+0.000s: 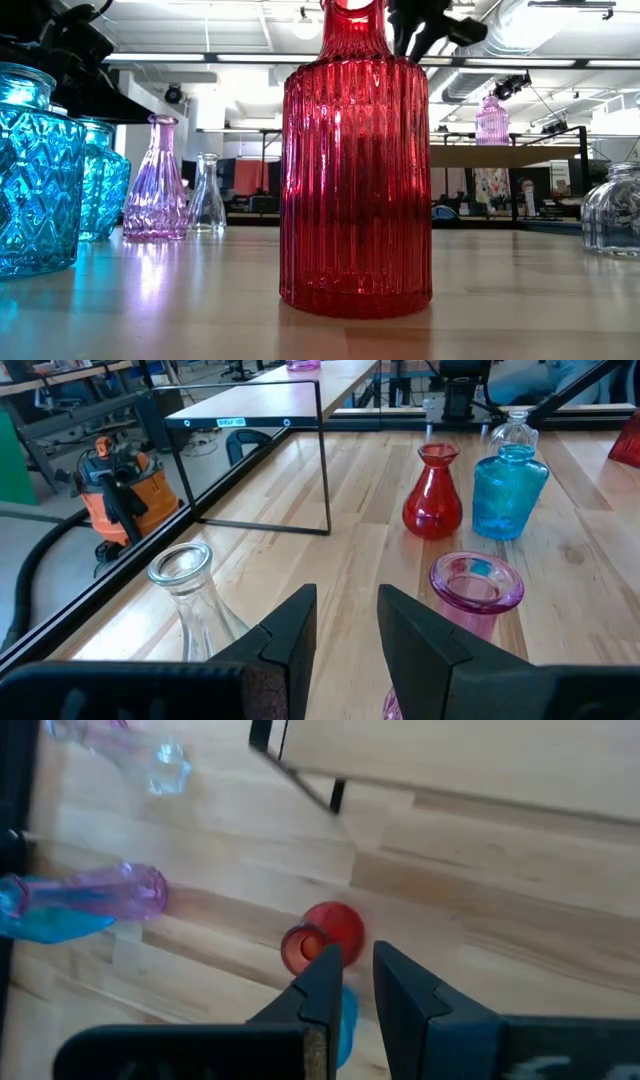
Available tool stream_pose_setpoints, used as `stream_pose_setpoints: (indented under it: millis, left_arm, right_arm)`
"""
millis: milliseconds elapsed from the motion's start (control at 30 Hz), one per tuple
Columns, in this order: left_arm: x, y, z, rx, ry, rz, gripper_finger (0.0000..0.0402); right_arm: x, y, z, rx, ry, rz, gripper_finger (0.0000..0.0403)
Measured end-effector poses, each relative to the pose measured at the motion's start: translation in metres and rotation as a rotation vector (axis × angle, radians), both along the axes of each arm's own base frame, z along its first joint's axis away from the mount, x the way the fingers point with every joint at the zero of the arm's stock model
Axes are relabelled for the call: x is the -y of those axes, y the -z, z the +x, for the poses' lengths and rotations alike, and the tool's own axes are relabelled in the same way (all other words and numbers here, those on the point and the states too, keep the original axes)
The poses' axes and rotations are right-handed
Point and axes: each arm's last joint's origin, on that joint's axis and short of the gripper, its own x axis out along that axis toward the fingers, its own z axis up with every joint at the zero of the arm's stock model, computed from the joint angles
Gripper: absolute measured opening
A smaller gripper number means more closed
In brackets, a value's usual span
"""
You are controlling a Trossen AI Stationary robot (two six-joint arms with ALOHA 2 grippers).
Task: Sort vases onto shelf
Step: Put the top red vase on the shelf
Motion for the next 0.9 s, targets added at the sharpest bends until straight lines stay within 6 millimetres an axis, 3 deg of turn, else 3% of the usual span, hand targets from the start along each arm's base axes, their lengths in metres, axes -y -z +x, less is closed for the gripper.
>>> stream_pose_setpoints:
  millis: [333,633,900]
  left_arm:
    - [0.0,0.0,0.0,0.0,0.0,0.001,0.0101]
    - [0.0,0.0,0.0,0.0,0.001,0.001,0.0101]
    - [0.0,0.0,0.0,0.0,0.0,0.001,0.0101]
  right_arm:
    - [-0.018,0.022,0.028,-0.004,-0.088,0.01,0.0039]
    - [-0.034,0.021,0.034,0.042,-0.142,-0.003,0.0039]
    - [-0.028,0.016,0.03,0.041,-0.163,-0.05,0.0039]
